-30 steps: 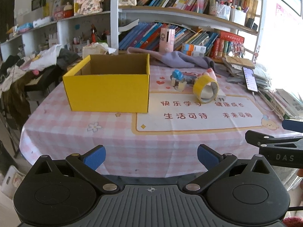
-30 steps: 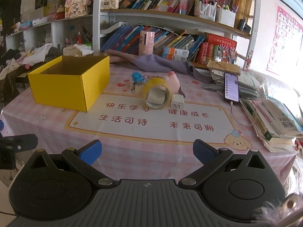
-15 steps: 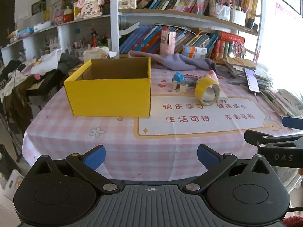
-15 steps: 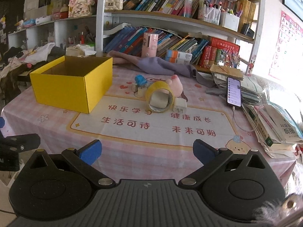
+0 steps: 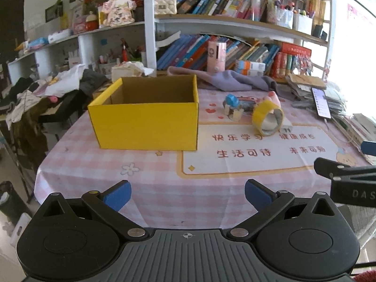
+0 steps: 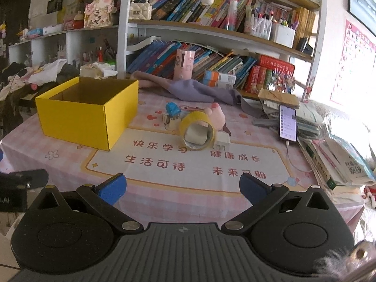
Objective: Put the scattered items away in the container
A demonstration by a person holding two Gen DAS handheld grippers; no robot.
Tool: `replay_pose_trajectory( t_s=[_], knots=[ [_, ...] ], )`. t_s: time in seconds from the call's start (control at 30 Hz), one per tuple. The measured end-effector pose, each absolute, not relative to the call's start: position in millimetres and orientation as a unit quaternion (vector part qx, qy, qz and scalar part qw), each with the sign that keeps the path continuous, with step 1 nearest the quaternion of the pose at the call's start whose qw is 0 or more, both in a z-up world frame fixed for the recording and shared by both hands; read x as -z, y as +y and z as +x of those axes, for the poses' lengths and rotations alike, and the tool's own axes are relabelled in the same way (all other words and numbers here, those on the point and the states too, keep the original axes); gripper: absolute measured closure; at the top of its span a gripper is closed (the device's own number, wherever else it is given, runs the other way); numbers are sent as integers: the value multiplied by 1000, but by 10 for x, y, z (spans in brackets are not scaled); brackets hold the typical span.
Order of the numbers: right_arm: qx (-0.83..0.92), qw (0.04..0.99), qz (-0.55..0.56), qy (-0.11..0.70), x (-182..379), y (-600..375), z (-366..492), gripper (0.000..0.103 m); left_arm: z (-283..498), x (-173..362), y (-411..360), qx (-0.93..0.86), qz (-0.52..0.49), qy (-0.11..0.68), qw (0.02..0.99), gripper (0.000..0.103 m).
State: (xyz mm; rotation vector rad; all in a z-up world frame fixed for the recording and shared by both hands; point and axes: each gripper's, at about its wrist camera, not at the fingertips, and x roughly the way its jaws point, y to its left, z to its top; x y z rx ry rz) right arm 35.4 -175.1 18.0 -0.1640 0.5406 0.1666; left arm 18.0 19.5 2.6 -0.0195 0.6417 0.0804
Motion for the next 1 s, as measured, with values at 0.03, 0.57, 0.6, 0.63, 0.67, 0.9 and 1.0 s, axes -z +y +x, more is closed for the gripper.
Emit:
replay_pose_trajectory(
  t_s=[0.03,0.57,0.6,0.63,0.67,0.9,1.0],
  knots=[
    [-83,956,-83,267,-186,-1739,354,0,168,-44,202,-45,-9,310,950,0],
    [-91,954,-105,265,-198,-1753,402,0,149,-128,269,-59,-21,280,958,0],
    [-91,954,-100,267,-197,-1775,408,0,161,-118,259,-55,-21,282,958,0],
    [-92,954,-96,268,-192,-1797,408,0,172,-107,246,-50,-22,283,957,0],
    [-93,954,-92,269,-185,-1821,415,0,183,-96,230,-46,-21,286,957,0],
    [-97,954,-69,275,-130,-1894,511,0,248,-70,162,-40,-2,286,957,0],
    [-97,954,-68,276,-118,-1896,578,0,302,-61,150,-42,1,290,956,0]
  ],
)
